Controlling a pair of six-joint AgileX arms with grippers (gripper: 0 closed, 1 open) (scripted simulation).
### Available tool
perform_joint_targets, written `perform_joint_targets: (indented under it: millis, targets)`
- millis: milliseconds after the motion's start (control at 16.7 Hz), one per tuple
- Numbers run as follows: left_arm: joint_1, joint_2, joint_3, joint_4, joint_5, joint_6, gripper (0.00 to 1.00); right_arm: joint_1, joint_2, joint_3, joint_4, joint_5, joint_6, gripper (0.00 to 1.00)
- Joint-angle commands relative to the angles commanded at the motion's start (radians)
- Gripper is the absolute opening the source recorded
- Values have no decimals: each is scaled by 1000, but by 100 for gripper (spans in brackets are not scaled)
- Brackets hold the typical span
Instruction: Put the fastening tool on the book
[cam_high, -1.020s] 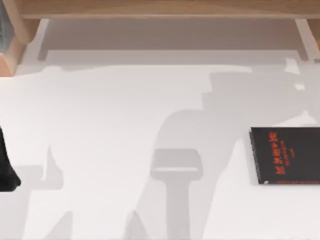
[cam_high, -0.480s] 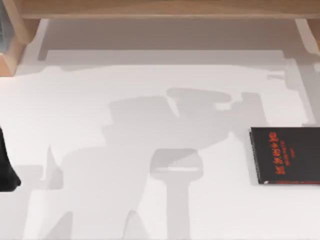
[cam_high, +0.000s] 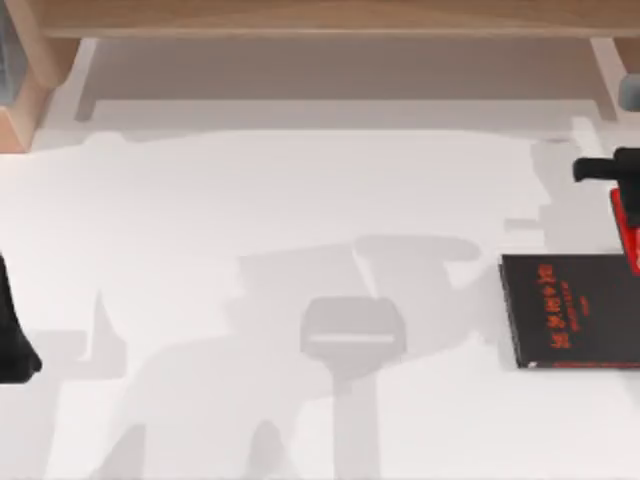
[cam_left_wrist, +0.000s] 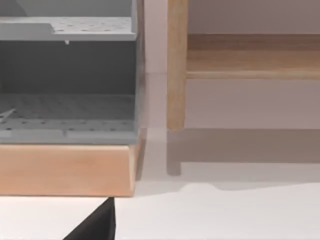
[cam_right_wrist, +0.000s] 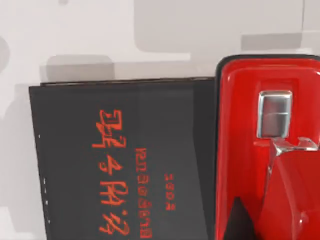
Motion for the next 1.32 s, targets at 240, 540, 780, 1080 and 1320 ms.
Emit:
perform_joint_targets:
  millis: [240,540,780,1080,1320]
  targets:
    - [0,0,0,0,0,0,100,32,-15,-98,18,3,6,0]
    - [0,0,0,0,0,0,100,38,-17,-114,20,3,7,0]
    - [0,0,0,0,0,0,100,34,-6,-122,36,2,8,0]
    - [0,0,0,0,0,0,100,38,29,-180,132,3,8,0]
    - [0,0,0,0,0,0,100,38,31,-182,136,3,8,0]
